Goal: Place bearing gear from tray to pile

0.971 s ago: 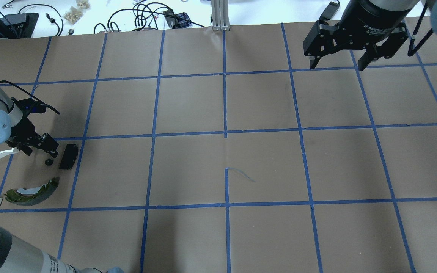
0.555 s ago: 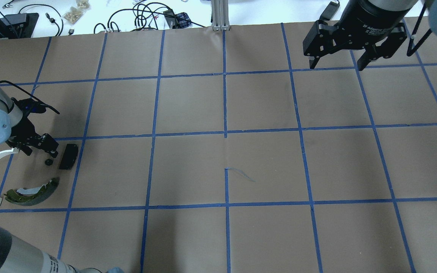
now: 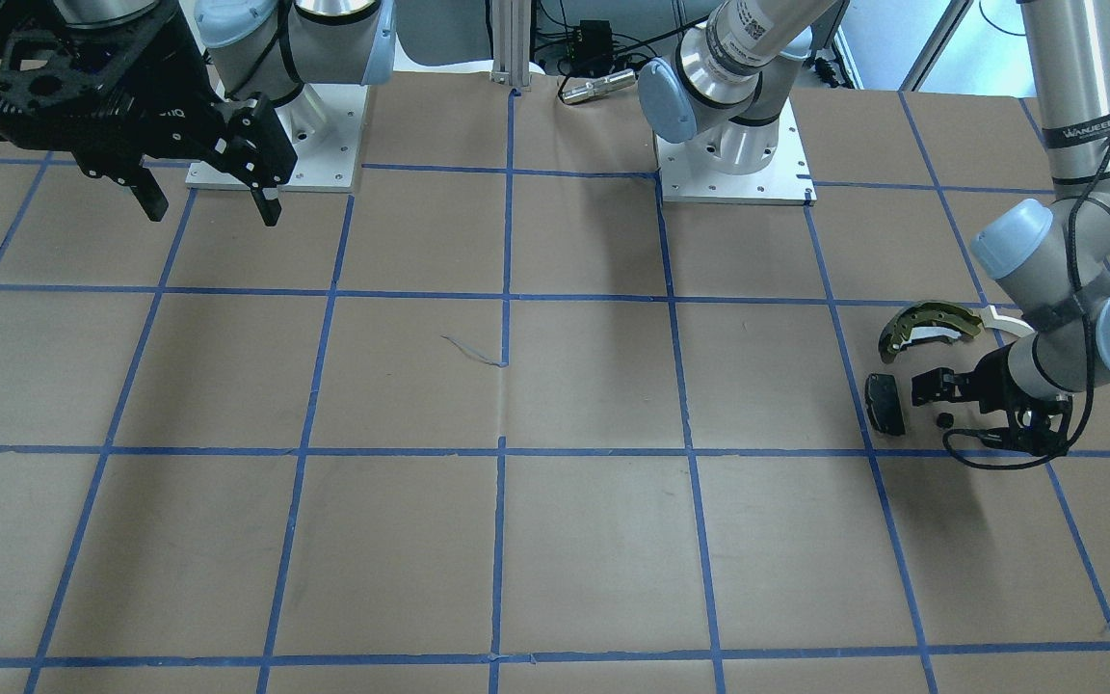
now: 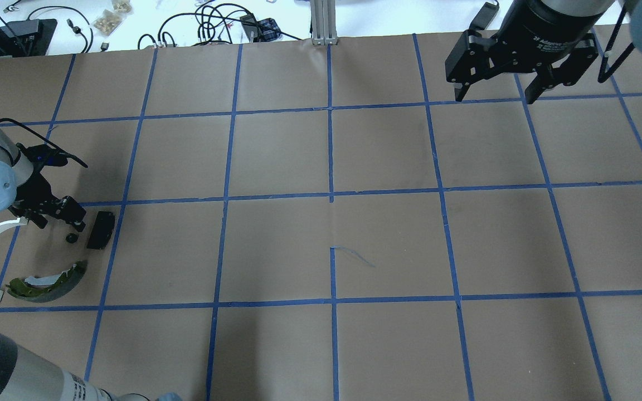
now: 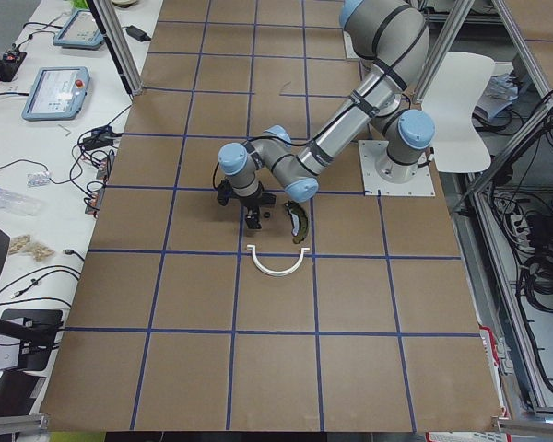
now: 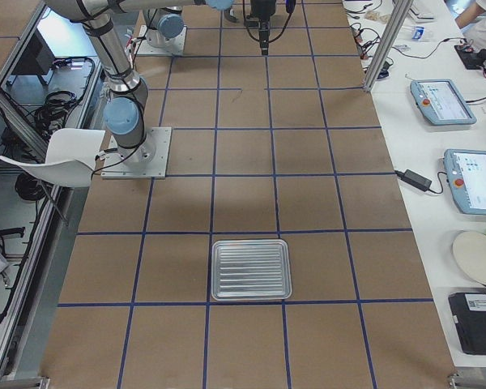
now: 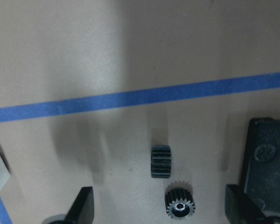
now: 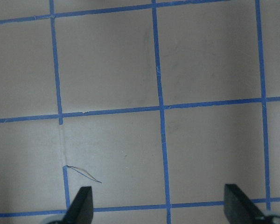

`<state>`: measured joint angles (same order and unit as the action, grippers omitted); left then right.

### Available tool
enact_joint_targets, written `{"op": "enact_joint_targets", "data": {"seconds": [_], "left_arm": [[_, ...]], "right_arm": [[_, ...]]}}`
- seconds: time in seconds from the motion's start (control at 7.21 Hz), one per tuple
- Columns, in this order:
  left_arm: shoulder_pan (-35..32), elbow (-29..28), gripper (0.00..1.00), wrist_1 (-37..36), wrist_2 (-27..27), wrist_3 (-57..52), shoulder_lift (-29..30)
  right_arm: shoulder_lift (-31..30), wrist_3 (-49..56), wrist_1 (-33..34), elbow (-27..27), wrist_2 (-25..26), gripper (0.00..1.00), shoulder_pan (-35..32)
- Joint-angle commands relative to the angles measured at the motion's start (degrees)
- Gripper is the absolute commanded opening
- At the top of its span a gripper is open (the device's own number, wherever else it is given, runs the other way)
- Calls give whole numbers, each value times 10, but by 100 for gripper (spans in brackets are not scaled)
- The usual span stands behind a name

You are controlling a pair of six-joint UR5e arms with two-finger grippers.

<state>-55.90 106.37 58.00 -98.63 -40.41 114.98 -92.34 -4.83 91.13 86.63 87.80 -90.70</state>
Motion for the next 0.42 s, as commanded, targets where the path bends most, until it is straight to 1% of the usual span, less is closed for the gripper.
{"op": "enact_joint_targets", "data": {"seconds": [0.0,0.28], "left_arm": [[-12,-236,100,345,58,44,-48],[-11,-231,100,337,62,49,-44]], "right_arm": [[1,0,0,0,0,100,0],[1,-2,1,0,-1,100,0]]}}
